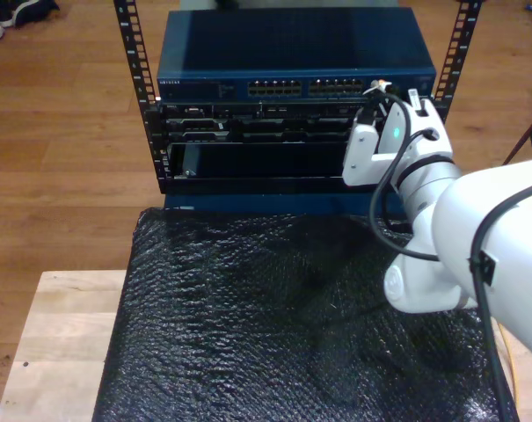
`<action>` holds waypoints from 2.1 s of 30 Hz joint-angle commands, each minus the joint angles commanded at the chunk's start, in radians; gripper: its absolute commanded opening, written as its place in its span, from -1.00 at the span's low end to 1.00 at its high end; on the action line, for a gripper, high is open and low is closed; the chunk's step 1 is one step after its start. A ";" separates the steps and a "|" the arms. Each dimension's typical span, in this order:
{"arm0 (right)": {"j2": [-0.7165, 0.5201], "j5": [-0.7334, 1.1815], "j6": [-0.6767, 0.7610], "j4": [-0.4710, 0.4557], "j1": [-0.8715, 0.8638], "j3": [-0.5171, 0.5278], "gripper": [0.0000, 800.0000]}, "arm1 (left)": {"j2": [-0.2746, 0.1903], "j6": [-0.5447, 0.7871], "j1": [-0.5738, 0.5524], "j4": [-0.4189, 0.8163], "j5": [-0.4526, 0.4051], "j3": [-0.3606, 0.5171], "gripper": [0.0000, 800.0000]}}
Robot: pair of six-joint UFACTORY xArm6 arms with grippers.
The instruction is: Grab the cable and plug it in
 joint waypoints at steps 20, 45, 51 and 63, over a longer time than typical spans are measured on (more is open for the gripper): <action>0.167 -0.175 -0.081 0.288 0.123 -0.140 -1.00 | 0.000 0.000 0.000 0.000 0.000 0.000 1.00; 0.341 -0.224 -0.077 0.381 0.158 -0.344 -1.00 | 0.000 0.000 0.000 0.000 0.000 0.000 1.00; 0.362 -0.222 -0.080 0.382 0.167 -0.376 -1.00 | 0.000 0.000 0.000 0.000 0.000 0.000 1.00; 0.393 -0.218 -0.083 0.382 0.176 -0.408 -1.00 | 0.000 0.000 0.000 0.000 0.000 0.000 1.00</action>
